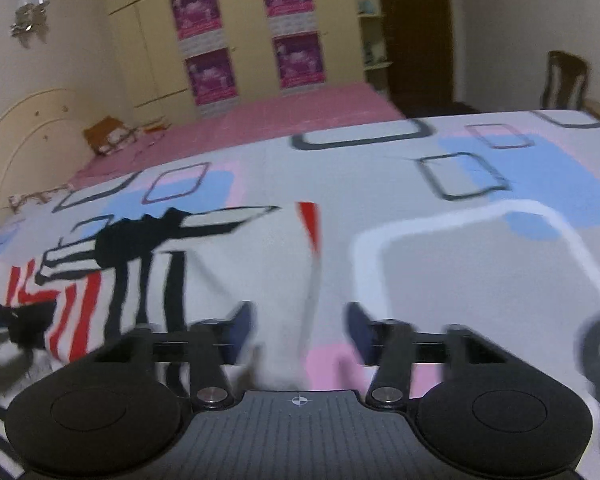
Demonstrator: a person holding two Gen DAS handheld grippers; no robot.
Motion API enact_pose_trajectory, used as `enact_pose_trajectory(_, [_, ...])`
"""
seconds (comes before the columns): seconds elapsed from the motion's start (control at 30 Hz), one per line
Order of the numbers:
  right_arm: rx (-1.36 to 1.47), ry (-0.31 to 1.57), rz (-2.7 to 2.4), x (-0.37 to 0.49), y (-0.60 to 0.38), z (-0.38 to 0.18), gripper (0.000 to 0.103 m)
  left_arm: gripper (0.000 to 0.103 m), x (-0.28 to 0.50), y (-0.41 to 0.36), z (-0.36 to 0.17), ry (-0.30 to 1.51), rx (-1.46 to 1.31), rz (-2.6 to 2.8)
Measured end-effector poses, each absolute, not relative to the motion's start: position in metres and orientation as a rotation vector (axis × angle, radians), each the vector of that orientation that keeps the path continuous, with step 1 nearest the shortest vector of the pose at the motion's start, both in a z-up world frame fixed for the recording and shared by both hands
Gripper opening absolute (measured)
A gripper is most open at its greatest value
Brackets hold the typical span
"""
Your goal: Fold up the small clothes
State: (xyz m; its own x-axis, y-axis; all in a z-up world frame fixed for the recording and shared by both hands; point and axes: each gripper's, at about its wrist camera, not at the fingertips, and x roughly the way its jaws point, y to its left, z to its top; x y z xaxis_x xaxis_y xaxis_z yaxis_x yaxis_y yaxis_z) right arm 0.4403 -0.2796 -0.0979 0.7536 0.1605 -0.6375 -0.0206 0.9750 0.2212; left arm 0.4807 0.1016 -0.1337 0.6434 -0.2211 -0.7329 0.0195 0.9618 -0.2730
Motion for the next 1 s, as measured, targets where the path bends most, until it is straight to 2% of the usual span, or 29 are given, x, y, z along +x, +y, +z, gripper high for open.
enact_pose_trajectory(0.03, [0.196, 0.719, 0.105, 0.454, -0.273, -0.102, 0.043, 0.047, 0.485, 0.099, -0.135, 0.859, -0.242, -0.134])
enact_pose_trajectory(0.07, [0.19, 0.73, 0.106, 0.465, -0.267, -0.106, 0.042, 0.032, 0.487, 0.096, -0.136, 0.853, -0.233, -0.128])
enact_pose_trajectory(0.1, [0.193, 0.745, 0.119, 0.475, -0.262, -0.113, 0.037, 0.006, 0.489, 0.095, -0.136, 0.849, -0.234, -0.125])
enact_pose_trajectory(0.13, [0.16, 0.787, 0.118, 0.483, -0.257, -0.122, 0.021, 0.007, 0.488, 0.097, -0.137, 0.835, -0.251, -0.114])
enact_pose_trajectory(0.27, [0.138, 0.826, 0.099, 0.488, -0.268, -0.13, 0.022, 0.009, 0.476, 0.095, -0.139, 0.818, -0.198, -0.113])
enact_pose_trajectory(0.3, [0.138, 0.804, 0.106, 0.487, -0.27, -0.125, 0.022, 0.019, 0.475, 0.094, -0.134, 0.814, -0.182, -0.097])
enact_pose_trajectory(0.33, [0.146, 0.765, 0.116, 0.487, -0.273, -0.118, 0.022, 0.023, 0.471, 0.094, -0.126, 0.777, -0.161, -0.069])
enact_pose_trajectory(0.4, [0.154, 0.718, 0.12, 0.494, -0.276, -0.109, 0.022, 0.023, 0.469, 0.086, -0.112, 0.716, -0.143, -0.086])
enact_pose_trajectory(0.6, [0.043, 0.733, 0.194, 0.541, -0.246, -0.118, 0.022, 0.025, 0.51, 0.017, -0.122, 0.776, -0.089, -0.235])
enact_pose_trajectory(0.73, [0.077, 0.796, 0.065, 0.58, -0.28, -0.144, 0.021, 0.023, 0.528, 0.02, -0.147, 0.807, -0.126, -0.168])
enact_pose_trajectory(0.9, [0.049, 0.814, 0.074, 0.586, -0.289, -0.141, 0.021, 0.02, 0.521, 0.021, -0.132, 0.79, -0.123, -0.148])
enact_pose_trajectory(1.0, [0.07, 0.754, 0.125, 0.567, -0.28, -0.124, 0.021, 0.02, 0.518, 0.006, -0.122, 0.756, -0.126, -0.191])
